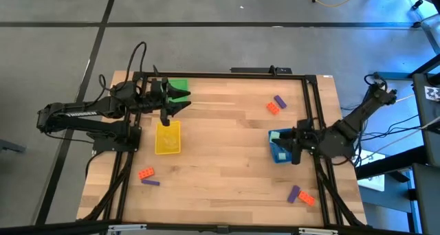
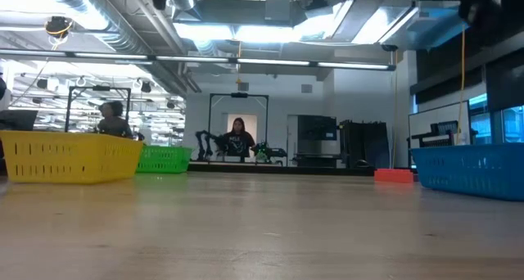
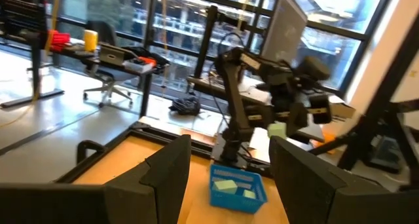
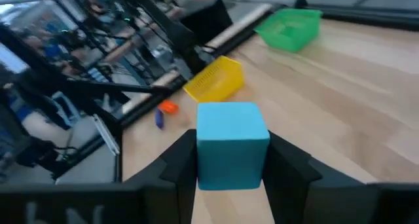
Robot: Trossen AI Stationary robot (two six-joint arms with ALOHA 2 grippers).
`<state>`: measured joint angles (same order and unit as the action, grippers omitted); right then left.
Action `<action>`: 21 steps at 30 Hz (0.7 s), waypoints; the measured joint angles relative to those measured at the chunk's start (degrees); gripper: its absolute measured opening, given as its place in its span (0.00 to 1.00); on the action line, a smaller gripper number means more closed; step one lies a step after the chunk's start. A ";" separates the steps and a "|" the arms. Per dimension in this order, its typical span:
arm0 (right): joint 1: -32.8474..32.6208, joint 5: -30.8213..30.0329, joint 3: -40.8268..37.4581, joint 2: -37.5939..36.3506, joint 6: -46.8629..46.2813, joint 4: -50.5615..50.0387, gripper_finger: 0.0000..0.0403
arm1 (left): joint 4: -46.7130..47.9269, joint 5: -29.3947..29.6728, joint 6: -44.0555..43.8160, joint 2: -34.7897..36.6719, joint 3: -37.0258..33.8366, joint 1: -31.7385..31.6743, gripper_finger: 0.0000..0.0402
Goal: Sort & place blocks by color
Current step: Put the blue block into the blue bin
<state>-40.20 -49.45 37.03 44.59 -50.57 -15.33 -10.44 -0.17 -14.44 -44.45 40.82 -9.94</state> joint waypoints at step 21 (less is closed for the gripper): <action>25.65 24.34 7.36 2.61 7.92 -9.01 0.33 | 0.17 -3.90 0.00 0.00 0.00 0.01 0.50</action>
<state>-14.55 -25.11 44.39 47.20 -42.66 -24.34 -10.26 -4.08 -14.44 -44.45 40.82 -9.93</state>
